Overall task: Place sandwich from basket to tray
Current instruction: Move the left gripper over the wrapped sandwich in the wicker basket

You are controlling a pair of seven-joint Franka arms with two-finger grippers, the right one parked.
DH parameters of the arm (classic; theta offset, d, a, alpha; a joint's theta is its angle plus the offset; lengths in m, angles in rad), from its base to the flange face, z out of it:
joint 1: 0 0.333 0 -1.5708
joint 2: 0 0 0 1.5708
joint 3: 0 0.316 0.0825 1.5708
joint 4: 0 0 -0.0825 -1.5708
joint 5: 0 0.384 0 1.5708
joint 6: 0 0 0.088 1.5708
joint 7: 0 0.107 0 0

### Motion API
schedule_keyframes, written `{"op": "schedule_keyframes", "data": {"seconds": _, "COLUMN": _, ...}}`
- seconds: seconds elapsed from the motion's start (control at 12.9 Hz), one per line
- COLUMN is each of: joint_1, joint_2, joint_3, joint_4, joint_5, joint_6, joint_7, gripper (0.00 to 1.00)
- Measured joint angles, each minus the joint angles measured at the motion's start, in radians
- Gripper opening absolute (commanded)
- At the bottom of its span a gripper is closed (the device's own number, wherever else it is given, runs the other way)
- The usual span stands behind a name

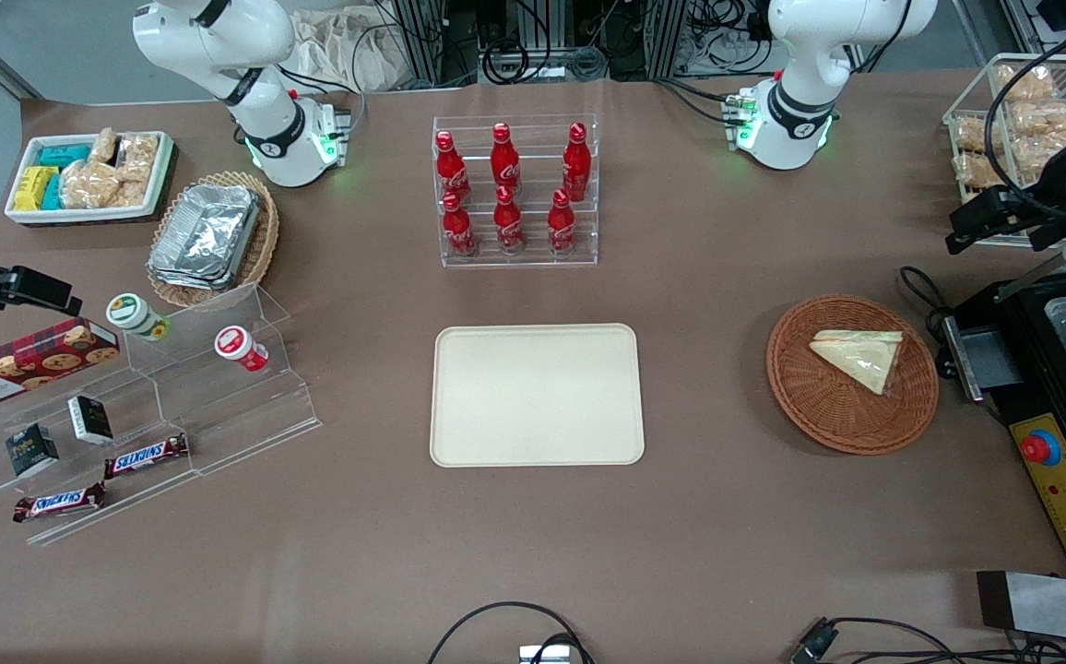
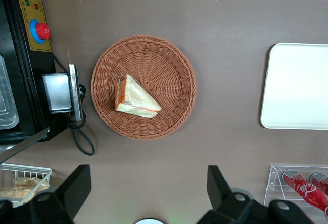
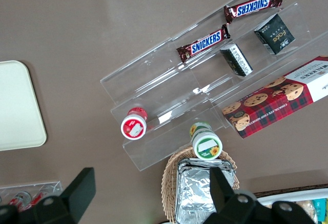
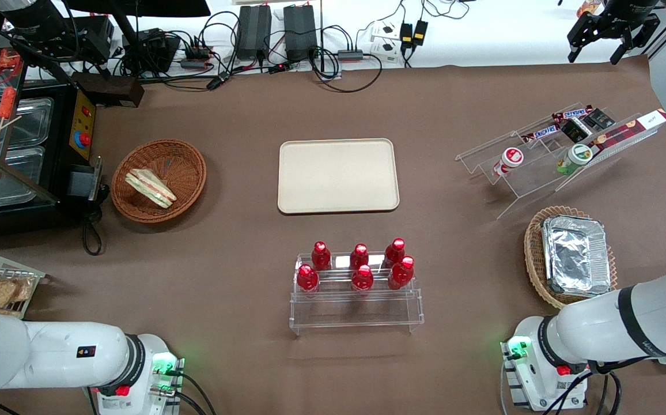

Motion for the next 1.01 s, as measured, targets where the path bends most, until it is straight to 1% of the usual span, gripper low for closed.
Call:
{"op": "schedule_keyframes", "data": {"seconds": 0.23, "joint_1": 0.000, "joint_2": 0.000, "joint_3": 0.000, "joint_4": 0.000, "joint_5": 0.001, "joint_6": 0.000, "joint_7": -0.006, "gripper": 1.00}}
{"op": "schedule_keyframes", "data": {"seconds": 0.47, "joint_1": 0.000, "joint_2": 0.008, "joint_3": 0.000, "joint_4": 0.000, "joint_5": 0.002, "joint_6": -0.005, "joint_7": -0.048, "gripper": 1.00}}
{"op": "schedule_keyframes", "data": {"seconds": 0.78, "joint_1": -0.003, "joint_2": 0.077, "joint_3": 0.000, "joint_4": -0.022, "joint_5": 0.007, "joint_6": -0.001, "joint_7": -0.188, "gripper": 1.00}}
{"op": "schedule_keyframes", "data": {"seconds": 1.01, "joint_1": -0.003, "joint_2": 0.103, "joint_3": 0.002, "joint_4": -0.096, "joint_5": 0.009, "joint_6": 0.076, "joint_7": -0.276, "gripper": 1.00}}
